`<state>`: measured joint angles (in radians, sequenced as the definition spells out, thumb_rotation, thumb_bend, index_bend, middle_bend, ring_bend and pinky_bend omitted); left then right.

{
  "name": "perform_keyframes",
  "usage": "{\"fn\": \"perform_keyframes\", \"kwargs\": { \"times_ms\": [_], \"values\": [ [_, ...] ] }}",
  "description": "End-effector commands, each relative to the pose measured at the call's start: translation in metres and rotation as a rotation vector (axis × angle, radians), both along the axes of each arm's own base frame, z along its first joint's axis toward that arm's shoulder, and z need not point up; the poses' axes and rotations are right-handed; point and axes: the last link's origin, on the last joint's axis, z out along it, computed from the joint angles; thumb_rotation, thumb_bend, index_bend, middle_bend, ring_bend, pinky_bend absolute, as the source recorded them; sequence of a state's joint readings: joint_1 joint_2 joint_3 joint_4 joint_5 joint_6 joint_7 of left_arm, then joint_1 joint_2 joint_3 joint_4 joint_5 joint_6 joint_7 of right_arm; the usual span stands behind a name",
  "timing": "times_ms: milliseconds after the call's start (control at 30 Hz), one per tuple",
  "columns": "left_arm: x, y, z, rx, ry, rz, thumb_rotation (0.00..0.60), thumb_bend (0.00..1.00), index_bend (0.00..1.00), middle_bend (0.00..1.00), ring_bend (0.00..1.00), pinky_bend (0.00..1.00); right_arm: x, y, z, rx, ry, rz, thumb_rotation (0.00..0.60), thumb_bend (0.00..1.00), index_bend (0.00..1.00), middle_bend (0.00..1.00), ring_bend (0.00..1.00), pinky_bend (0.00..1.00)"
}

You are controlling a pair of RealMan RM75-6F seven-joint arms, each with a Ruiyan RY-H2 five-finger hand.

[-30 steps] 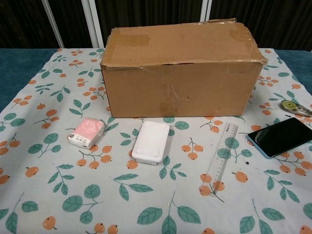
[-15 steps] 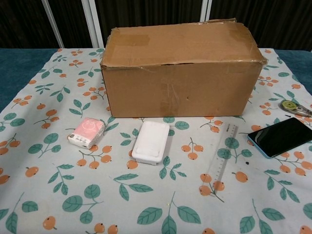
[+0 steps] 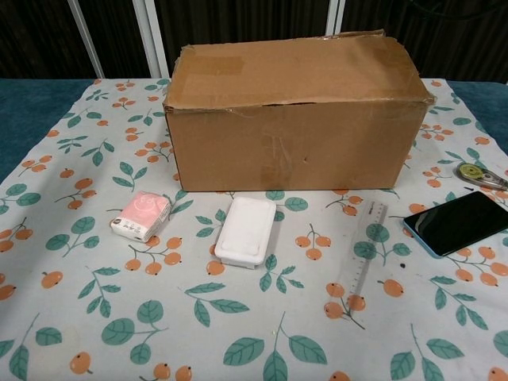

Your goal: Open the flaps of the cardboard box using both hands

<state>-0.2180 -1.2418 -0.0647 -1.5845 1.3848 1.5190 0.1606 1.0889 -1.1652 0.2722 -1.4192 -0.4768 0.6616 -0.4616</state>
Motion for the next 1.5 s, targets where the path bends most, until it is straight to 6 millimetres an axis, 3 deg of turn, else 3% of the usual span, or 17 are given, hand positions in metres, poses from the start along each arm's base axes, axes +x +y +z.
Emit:
{"fn": "perform_keyframes", "kwargs": {
  "times_ms": [33, 467, 1067, 1333, 1500],
  "values": [
    [-0.001, 0.001, 0.001, 0.003, 0.001, 0.002, 0.6, 0.01, 0.0, 0.0, 0.0, 0.0, 0.002, -0.006, -0.005, 0.003, 0.008, -0.006, 0.6, 1.0, 0.3, 0.31, 0.28, 0.3],
    [-0.002, 0.003, 0.002, 0.005, -0.006, 0.007, 0.6, 0.01, 0.0, 0.0, 0.0, 0.0, 0.0, -0.019, -0.019, 0.014, 0.006, -0.037, 0.6, 1.0, 0.31, 0.31, 0.29, 0.3],
    [-0.002, 0.004, 0.001, -0.008, -0.023, 0.007, 0.6, 0.03, 0.0, 0.0, 0.0, 0.0, 0.004, -0.019, -0.031, 0.028, -0.005, -0.039, 0.6, 1.0, 0.41, 0.39, 0.36, 0.33],
    [-0.001, 0.004, 0.001, -0.01, -0.024, 0.006, 0.6, 0.03, 0.0, 0.0, 0.0, 0.0, 0.01, -0.019, -0.031, 0.024, -0.01, -0.027, 0.6, 1.0, 0.42, 0.4, 0.37, 0.33],
    [-0.002, 0.005, 0.001, -0.011, -0.026, 0.011, 0.6, 0.03, 0.0, 0.0, 0.0, 0.0, 0.011, -0.019, -0.031, 0.017, -0.005, -0.021, 0.6, 1.0, 0.42, 0.42, 0.43, 0.39]
  ]
}}
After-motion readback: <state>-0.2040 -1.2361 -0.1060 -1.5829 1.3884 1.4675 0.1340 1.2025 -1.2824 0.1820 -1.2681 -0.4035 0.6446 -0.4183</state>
